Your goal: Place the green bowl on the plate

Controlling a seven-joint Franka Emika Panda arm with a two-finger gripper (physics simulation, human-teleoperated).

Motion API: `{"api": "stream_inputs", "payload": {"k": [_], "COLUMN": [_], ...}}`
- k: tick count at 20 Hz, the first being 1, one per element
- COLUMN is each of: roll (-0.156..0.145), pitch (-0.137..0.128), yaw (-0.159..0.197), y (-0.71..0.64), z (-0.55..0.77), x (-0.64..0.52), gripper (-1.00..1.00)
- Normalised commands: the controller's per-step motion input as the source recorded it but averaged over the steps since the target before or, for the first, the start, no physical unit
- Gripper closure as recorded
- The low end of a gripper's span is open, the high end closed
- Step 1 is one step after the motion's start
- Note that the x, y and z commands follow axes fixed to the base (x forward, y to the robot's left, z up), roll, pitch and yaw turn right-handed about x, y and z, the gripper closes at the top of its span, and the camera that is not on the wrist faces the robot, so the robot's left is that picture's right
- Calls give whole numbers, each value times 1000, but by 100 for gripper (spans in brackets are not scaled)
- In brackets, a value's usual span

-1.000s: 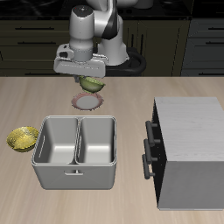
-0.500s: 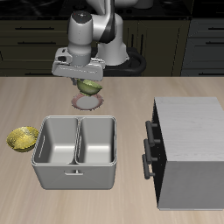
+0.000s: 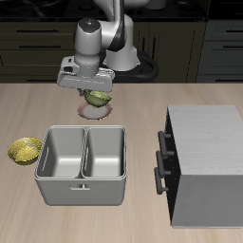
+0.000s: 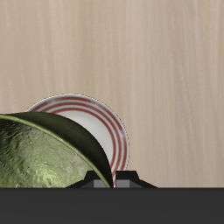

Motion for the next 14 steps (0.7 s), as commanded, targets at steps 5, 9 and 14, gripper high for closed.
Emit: {"api": "stream_inputs", "payload": {"k": [5,9,14], "roll": [9,27,25], "pitch": [78,22,-2], "yaw": [11,-19,17], "y": [84,75,126], "z": [-204,-26,63], "x": [48,-37,-52], "gripper": [-100,-100,-100]}}
